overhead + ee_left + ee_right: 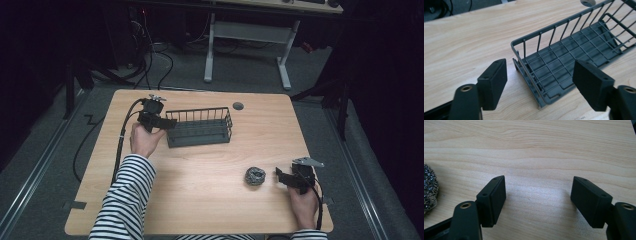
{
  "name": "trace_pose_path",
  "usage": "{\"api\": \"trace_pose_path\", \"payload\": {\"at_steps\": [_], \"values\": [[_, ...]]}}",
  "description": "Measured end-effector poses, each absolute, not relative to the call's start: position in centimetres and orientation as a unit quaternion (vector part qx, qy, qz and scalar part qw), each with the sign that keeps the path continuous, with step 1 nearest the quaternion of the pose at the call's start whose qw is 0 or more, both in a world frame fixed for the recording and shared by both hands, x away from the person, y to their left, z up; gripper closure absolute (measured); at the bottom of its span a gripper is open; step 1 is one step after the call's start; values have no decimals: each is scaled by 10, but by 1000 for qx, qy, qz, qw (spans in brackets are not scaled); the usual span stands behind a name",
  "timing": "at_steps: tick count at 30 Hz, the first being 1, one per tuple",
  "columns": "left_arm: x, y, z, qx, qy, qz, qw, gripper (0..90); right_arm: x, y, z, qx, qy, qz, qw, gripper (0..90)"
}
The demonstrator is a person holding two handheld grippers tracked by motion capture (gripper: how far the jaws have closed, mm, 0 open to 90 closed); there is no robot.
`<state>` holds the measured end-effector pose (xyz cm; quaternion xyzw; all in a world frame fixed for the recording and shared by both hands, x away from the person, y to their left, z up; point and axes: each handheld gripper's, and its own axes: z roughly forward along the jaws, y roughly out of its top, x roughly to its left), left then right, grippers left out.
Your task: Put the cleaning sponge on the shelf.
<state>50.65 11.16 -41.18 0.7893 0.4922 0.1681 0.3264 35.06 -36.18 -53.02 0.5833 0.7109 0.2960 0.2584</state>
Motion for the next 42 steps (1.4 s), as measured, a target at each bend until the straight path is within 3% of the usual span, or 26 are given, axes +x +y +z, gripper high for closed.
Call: {"api": "trace_pose_path", "payload": {"at_steps": [19, 42], "values": [[521, 106, -434, 801, 506, 159, 279, 480, 351, -362, -530, 583, 711, 296, 258, 287], [519, 107, -445, 803, 504, 136, 286, 691, 350, -362, -530, 583, 712, 296, 257, 287]]}}
